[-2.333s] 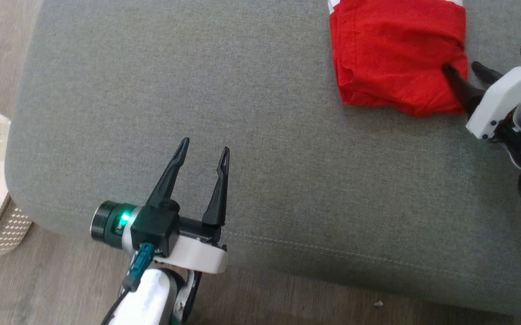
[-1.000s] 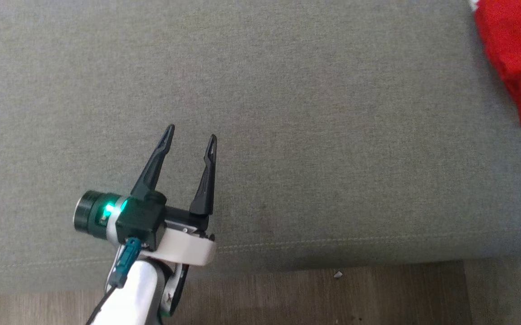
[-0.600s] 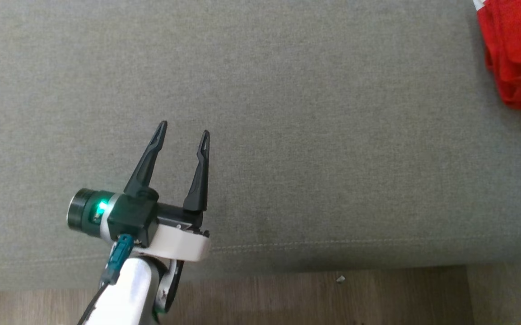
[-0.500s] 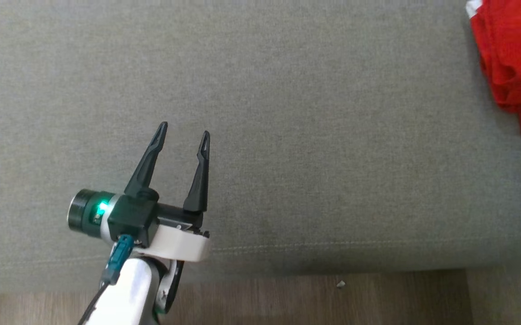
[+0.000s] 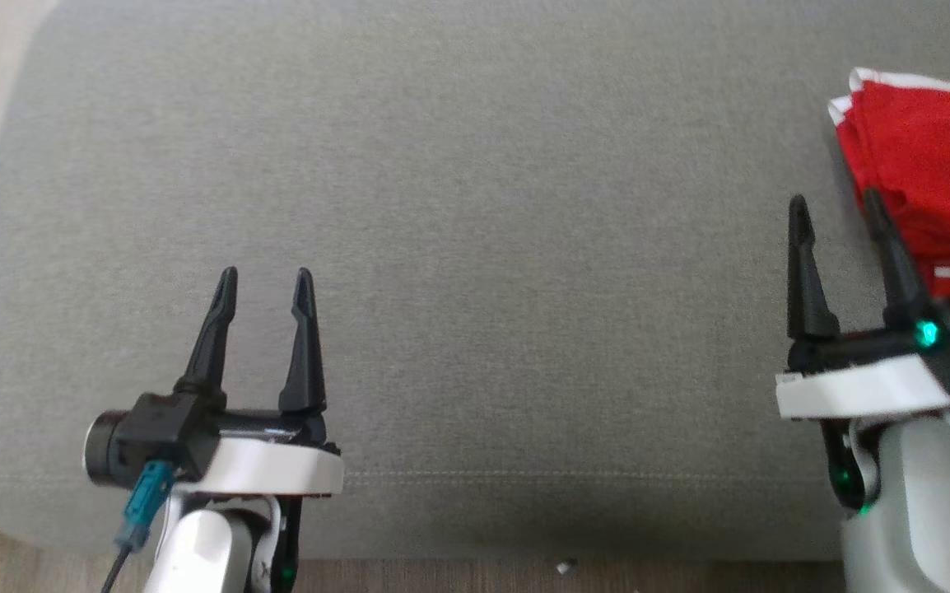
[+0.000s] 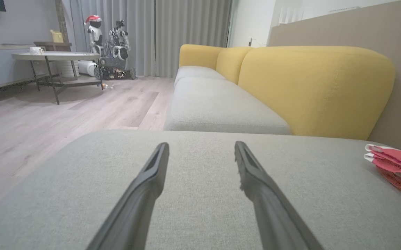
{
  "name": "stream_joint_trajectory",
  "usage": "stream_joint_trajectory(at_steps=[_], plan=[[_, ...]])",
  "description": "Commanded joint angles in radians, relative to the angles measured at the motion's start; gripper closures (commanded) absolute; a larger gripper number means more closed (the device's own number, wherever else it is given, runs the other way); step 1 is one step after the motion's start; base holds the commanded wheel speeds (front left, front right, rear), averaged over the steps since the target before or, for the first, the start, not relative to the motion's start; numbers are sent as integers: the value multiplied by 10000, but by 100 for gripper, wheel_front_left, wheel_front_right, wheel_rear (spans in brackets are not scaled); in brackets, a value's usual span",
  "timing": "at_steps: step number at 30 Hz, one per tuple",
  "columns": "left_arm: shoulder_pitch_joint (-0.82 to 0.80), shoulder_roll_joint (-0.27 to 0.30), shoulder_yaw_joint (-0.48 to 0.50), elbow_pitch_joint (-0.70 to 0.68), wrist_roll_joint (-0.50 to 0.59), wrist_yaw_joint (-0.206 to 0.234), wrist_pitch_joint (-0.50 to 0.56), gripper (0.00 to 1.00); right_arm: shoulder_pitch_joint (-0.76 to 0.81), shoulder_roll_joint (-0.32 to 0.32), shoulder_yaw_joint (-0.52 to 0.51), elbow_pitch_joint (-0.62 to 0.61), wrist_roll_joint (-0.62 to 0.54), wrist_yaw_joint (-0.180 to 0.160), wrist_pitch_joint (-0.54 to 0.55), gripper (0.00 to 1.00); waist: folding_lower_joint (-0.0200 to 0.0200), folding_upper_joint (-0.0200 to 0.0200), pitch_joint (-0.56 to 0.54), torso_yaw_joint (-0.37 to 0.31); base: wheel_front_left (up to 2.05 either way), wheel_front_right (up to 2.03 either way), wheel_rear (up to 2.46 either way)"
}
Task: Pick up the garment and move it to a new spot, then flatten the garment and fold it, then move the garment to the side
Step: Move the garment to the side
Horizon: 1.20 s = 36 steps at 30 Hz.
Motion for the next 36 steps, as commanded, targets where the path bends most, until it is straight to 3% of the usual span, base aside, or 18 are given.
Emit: stream_joint_trajectory(at_steps=[1, 5, 12, 20, 36], plan=[[-82, -15, 421, -511, -48, 63, -53, 0, 96, 228, 41, -737, 210, 33, -104, 0, 0, -1, -263, 242, 0, 0, 0], [215, -19, 485, -661, -112, -28, -53, 0, 1029, 547, -258, -1566, 267, 33, -110, 0, 0, -1, -541, 349, 0, 0, 0], [935, -20, 529, -388, 22, -595, -53, 0, 2179, 620, 113, -1316, 413, 33, -112, 0, 0, -1, -1190, 313, 0, 0, 0], [1554, -21, 639, 80, 402, -596, -53, 0, 2756, 624, 289, -1051, 612, 33, -113, 0, 0, -1, -1900, 142, 0, 0, 0], [1745, -22, 650, 366, 569, -590, -53, 0, 2984, 625, 391, -1081, 642, 33, -114, 0, 0, -1, -2174, 143, 0, 0, 0]])
